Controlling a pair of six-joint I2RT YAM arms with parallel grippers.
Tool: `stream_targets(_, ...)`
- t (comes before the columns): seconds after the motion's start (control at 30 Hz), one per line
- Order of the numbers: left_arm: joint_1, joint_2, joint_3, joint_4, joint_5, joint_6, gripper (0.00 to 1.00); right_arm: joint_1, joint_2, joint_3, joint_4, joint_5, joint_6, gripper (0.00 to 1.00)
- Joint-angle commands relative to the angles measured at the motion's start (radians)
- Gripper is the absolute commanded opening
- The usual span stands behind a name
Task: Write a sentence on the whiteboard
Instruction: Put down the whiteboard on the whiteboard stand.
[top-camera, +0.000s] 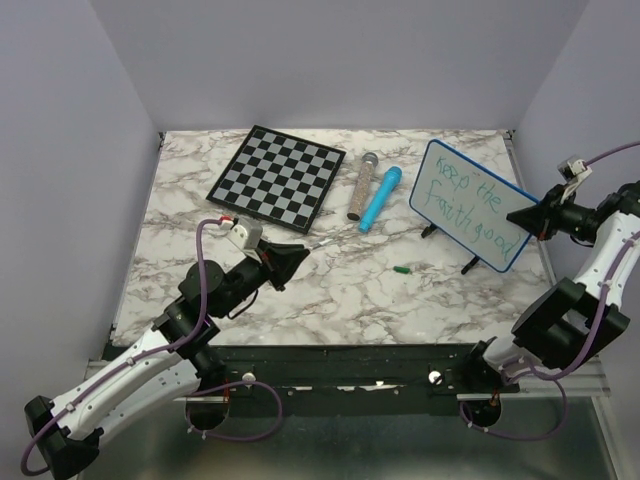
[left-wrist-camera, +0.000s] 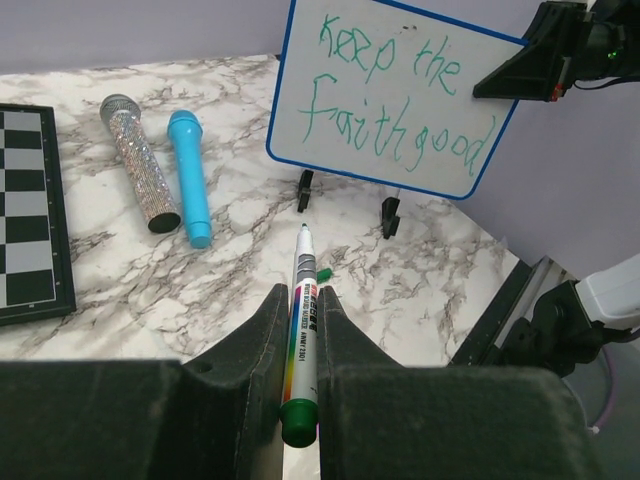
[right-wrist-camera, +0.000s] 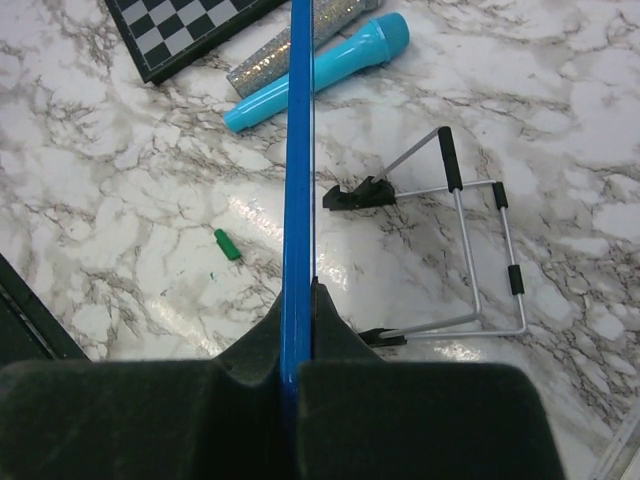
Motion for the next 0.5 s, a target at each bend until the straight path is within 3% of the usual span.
stream_targets(0.0,0.005,-0.005,-0.013,-0.028,0.021,0.012,0.00,-0.022,0.049,0.037,-0.094,-0.035,0.017,0.01)
stream_targets(0.2,0.006,0.001,-0.020,-0.018,0.021,0.007,0.00,-0.039,0.104,-0.018,0.082,0.009,0.131,0.01)
stream_targets(0.47,0.005,0.015,-0.020,-0.015,0.022,0.004,0.00,-0.061,0.181,0.005,0.101,-0.012,0.137,0.01)
